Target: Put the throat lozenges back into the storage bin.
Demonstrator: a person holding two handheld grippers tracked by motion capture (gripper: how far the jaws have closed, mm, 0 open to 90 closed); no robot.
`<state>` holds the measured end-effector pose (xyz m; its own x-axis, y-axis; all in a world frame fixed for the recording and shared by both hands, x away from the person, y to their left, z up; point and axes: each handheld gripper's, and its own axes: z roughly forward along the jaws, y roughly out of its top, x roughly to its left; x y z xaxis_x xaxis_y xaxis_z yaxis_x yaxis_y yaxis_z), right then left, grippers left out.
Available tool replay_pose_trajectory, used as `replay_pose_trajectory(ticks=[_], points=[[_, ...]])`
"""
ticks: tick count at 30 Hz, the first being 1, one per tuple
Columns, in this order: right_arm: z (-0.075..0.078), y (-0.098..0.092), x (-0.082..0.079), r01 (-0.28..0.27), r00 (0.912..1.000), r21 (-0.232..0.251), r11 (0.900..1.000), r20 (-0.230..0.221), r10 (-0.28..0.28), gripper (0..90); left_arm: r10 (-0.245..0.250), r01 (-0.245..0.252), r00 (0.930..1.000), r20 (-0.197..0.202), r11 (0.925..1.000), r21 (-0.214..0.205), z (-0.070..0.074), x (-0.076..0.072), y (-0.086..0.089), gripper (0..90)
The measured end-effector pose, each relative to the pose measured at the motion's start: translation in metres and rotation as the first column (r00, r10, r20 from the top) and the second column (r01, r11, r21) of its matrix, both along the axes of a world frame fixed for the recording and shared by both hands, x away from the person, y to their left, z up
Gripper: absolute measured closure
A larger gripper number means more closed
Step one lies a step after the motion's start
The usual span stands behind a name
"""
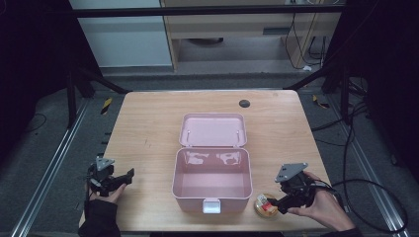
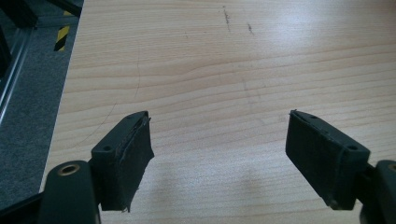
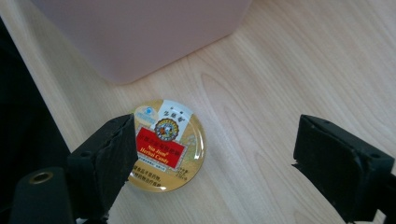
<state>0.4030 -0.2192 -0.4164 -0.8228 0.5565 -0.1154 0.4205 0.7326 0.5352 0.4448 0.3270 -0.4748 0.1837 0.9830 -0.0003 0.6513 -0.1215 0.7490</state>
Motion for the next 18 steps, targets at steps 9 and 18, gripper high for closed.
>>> replay_pose_trajectory(ticks=[9,18], points=[[-0.009,0.007,-0.004,-0.067,0.9975,-0.052,0.9964,-0.029,0.065,12.5,-0.002,0.002,1.0000,0.001,1.0000,0.004,0.000,0.000,0.000,21.8],[-0.015,0.012,-0.006,-0.109,0.9931,-0.088,0.9902,-0.054,0.104,11.0,-0.003,0.003,1.0000,0.004,1.0000,0.004,0.001,0.000,0.000,21.8]])
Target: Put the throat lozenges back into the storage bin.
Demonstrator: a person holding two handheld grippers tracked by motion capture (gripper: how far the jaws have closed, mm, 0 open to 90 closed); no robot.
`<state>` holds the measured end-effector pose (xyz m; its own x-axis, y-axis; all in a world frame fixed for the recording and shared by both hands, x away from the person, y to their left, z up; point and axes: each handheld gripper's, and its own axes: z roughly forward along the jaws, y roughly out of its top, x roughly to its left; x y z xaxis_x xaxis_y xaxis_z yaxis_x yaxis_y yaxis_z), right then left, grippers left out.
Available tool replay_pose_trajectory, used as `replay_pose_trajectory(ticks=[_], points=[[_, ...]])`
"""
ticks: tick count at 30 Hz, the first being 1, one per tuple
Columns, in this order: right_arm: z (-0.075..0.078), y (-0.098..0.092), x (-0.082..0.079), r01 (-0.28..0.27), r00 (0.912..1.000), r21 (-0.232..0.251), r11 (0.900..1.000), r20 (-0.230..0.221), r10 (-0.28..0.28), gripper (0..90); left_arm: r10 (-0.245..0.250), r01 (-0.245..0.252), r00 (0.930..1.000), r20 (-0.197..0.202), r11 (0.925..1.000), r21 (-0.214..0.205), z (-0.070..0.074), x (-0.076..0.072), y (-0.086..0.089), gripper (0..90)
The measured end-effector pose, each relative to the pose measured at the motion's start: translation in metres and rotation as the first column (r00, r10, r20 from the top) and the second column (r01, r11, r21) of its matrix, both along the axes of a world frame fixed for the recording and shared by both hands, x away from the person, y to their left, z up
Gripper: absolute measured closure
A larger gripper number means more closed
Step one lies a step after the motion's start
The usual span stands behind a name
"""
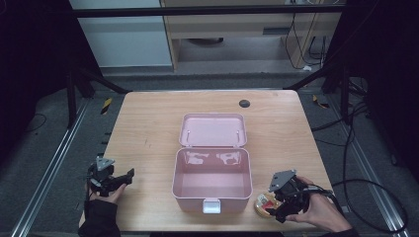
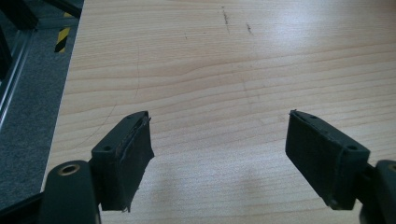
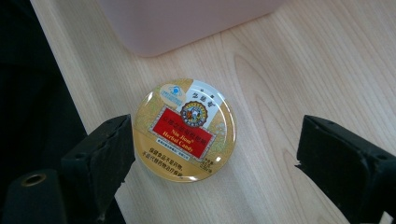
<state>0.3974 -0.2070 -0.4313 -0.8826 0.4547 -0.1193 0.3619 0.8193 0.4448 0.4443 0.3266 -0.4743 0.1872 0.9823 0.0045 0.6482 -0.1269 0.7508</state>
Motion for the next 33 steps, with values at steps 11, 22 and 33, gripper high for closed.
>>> replay_pose_trajectory(ticks=[11,22,33], points=[[-0.005,0.005,-0.003,-0.033,0.9986,-0.055,0.9979,-0.043,0.031,9.0,-0.001,0.001,1.0000,0.003,1.0000,0.001,0.000,0.000,0.000,21.8],[-0.015,0.012,-0.001,-0.068,0.9961,-0.061,0.9958,-0.061,0.064,8.7,-0.001,0.001,1.0000,0.005,1.0000,0.004,0.001,0.000,0.000,21.8],[-0.025,0.019,0.002,-0.083,0.9937,-0.075,0.9937,-0.081,0.077,9.6,-0.002,0.002,1.0000,0.004,1.0000,0.007,0.001,0.000,0.000,21.8]])
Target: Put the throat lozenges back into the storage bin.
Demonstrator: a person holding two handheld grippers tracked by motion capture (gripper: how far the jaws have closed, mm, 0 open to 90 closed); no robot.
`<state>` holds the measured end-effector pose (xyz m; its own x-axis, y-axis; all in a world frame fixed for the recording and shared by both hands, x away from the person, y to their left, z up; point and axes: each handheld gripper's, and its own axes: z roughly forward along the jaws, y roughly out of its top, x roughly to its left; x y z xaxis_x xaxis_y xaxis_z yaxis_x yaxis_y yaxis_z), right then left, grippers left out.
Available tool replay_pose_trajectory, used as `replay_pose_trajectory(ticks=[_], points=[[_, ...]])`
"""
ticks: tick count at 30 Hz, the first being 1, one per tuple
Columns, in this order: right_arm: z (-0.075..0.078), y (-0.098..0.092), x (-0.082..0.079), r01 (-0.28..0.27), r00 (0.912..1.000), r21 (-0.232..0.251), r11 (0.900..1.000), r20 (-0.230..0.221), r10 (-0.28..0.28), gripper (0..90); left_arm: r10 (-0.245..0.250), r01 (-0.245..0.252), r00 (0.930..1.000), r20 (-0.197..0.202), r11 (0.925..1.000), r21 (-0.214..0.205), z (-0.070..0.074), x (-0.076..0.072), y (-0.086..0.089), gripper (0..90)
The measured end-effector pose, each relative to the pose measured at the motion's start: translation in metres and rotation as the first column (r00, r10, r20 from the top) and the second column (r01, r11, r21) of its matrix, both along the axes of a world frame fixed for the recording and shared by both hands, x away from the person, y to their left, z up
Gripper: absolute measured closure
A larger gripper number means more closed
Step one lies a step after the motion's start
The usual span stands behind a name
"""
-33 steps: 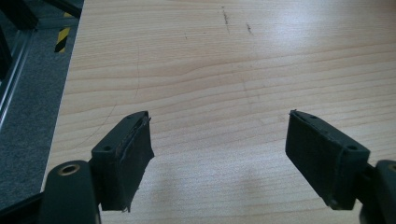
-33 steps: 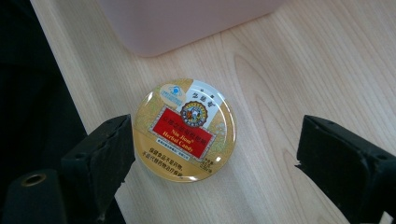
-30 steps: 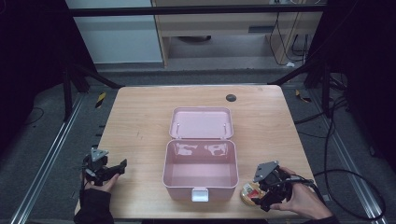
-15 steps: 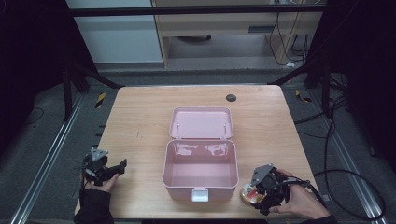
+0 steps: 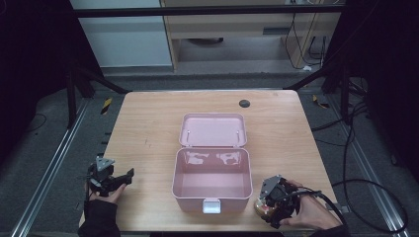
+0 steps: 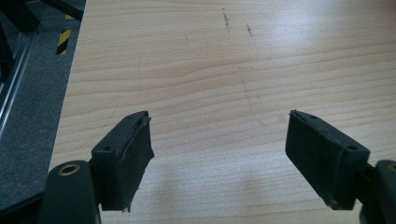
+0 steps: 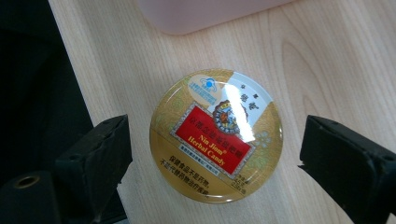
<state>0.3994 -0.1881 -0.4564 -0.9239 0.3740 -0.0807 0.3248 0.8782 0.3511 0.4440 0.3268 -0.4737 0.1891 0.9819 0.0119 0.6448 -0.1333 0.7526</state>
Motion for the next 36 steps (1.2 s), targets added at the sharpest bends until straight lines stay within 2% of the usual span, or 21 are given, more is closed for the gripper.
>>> replay_pose_trajectory(ticks=[17,26,36], points=[[-0.012,0.005,0.005,-0.023,0.9996,-0.035,0.9991,-0.016,0.023,15.6,-0.002,0.002,1.0000,0.001,1.0000,0.002,0.000,0.000,0.000,21.8],[-0.015,0.007,0.007,-0.032,0.9993,-0.055,0.9980,-0.018,0.031,19.7,-0.003,0.003,1.0000,0.000,1.0000,0.001,-0.001,0.000,0.000,21.9],[-0.015,0.007,0.009,-0.040,0.9990,-0.057,0.9976,-0.025,0.038,20.5,-0.003,0.003,1.0000,0.000,1.0000,0.000,-0.001,0.000,0.000,21.8]])
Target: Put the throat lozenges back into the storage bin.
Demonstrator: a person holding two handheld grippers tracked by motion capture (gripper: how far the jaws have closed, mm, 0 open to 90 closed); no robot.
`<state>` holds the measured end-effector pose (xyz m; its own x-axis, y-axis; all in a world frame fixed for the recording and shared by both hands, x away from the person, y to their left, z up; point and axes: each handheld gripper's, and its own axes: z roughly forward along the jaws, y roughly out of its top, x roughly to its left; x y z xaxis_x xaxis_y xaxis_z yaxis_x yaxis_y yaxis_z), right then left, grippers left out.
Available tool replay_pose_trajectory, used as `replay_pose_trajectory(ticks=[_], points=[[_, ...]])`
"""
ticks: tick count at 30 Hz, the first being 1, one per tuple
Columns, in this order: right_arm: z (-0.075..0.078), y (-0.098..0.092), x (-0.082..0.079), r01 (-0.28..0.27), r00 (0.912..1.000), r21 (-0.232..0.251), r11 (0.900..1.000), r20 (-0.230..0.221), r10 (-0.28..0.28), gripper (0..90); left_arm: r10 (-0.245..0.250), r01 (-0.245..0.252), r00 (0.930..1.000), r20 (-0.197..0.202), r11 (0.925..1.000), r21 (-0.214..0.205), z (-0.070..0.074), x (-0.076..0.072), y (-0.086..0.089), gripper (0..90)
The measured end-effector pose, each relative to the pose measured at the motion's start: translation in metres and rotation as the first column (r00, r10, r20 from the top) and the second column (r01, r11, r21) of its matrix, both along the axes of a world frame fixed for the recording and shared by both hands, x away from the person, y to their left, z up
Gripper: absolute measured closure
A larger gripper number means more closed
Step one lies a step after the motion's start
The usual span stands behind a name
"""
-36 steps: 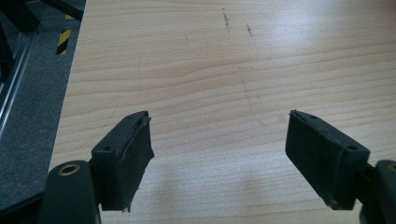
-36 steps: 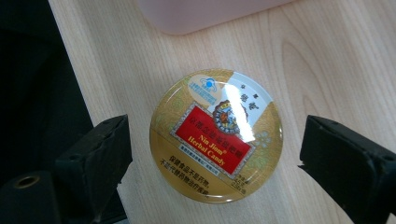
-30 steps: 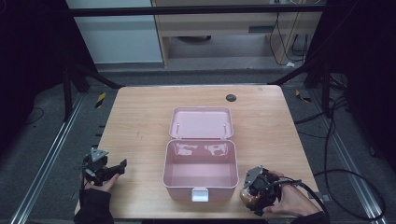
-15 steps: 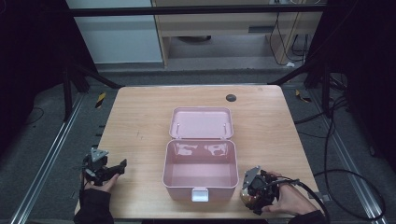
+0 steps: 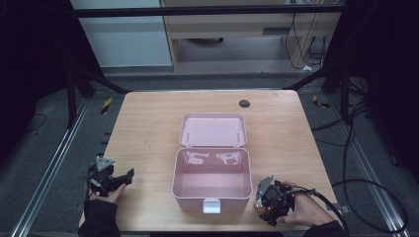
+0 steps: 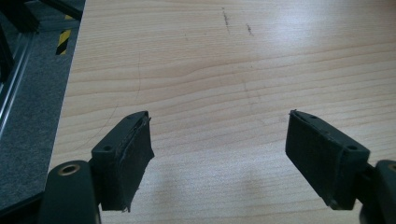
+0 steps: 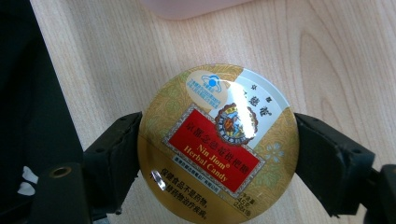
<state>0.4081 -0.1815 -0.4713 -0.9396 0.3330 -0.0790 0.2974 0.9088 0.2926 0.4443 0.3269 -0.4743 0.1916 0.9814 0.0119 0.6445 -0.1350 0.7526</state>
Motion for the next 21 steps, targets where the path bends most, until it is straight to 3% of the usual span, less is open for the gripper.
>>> replay_pose_trajectory(ticks=[5,15,21], points=[[0.005,-0.001,-0.001,0.006,1.0000,0.006,1.0000,-0.004,-0.006,20.7,0.000,0.000,1.0000,-0.001,1.0000,-0.001,0.000,0.000,0.000,21.8],[0.030,-0.019,-0.002,0.041,0.9988,0.075,0.9963,0.023,-0.043,20.7,-0.006,0.006,1.0000,-0.004,1.0000,0.003,-0.001,0.001,-0.001,21.8],[0.041,-0.022,-0.002,0.044,0.9977,0.090,0.9950,0.048,-0.048,20.7,-0.010,0.010,0.9999,-0.005,0.9999,0.006,-0.001,0.001,-0.002,21.9]])
